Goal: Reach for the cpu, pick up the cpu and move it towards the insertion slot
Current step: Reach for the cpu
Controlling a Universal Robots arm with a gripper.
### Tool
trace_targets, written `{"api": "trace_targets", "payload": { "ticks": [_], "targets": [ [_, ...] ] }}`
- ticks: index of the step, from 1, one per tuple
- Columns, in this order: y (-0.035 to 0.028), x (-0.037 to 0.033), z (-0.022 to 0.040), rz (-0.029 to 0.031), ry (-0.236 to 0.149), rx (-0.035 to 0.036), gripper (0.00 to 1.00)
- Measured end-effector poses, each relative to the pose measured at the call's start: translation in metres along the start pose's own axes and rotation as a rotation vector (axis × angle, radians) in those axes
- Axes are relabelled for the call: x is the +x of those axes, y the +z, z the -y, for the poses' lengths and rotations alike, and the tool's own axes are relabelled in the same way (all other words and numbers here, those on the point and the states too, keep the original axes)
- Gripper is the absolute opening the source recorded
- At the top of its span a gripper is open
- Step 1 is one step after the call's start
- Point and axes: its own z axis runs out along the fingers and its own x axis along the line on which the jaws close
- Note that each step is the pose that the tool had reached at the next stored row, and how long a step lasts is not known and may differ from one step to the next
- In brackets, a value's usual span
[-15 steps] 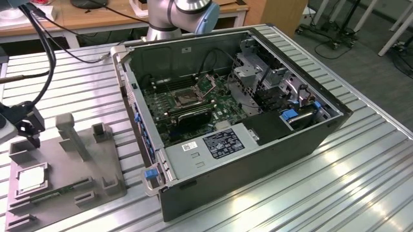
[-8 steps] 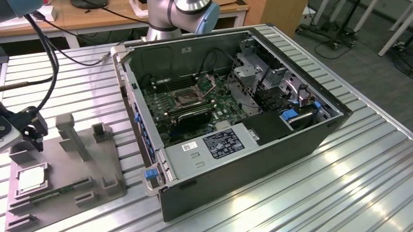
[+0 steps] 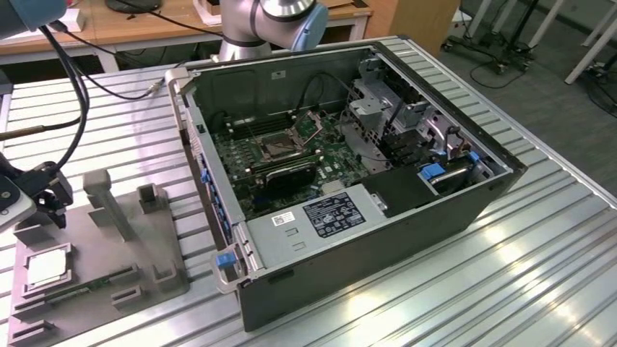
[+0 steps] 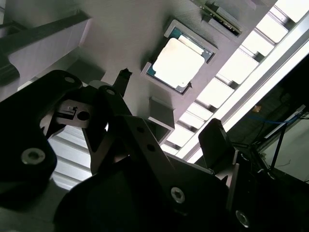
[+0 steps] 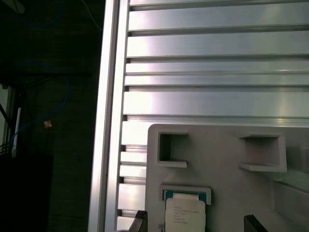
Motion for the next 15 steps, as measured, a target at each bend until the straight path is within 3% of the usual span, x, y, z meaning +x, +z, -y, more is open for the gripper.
{"api": "trace_targets", "payload": {
  "ticks": [9,15],
  "targets": [
    [0.0012,0.0000,0.0006,0.0002,0.000,-0.0001,0.84],
    [0.0056,0.0001,0.0057,0.0000,0.000,0.0000,0.84]
  ]
}}
